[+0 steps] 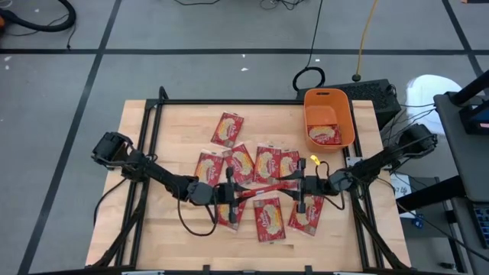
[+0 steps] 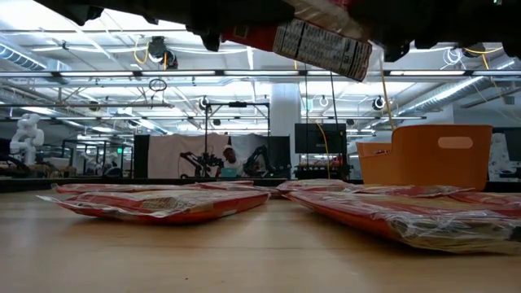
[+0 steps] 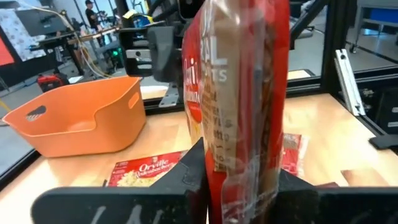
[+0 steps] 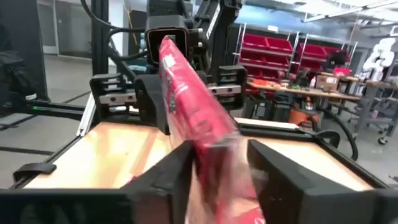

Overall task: Sort popcorn bags into baskets
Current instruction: Put the red popcorn bag into the orange container

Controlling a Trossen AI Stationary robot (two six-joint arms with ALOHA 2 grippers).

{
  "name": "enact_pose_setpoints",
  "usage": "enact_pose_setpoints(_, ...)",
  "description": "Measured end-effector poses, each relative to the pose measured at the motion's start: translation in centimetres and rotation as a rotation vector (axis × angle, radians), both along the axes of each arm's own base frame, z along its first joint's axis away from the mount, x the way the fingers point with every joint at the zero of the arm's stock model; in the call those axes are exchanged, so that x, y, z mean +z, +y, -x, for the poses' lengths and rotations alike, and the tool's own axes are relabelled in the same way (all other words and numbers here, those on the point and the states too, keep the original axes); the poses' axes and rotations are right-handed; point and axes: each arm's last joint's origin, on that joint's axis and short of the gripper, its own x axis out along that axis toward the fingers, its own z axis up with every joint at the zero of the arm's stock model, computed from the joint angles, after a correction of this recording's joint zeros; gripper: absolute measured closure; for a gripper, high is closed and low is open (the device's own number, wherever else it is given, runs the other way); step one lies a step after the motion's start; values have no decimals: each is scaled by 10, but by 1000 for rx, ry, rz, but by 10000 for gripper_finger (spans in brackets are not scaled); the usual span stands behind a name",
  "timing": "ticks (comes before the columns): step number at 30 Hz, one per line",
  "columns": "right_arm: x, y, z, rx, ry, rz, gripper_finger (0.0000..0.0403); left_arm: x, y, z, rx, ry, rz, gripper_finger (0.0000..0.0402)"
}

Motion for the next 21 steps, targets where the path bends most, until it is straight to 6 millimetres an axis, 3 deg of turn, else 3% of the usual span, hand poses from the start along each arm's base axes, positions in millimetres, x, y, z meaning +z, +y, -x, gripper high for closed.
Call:
enact_pose_setpoints(6,10,-3,9,-3,26,-33,198,-7,0,2,44,69,-11,368)
enact_pose_setpoints(10,16,3,5,-171,214,58,187,-14,2,4,96,132,-44,365)
enact_pose_setpoints(15,47,17,-19,-211,398,107,189,-15,8,3,152,139,-87,350)
enact_pose_setpoints(21,78,33,-49,-202,537,214,189,-19,16,2,188,184,-108,370)
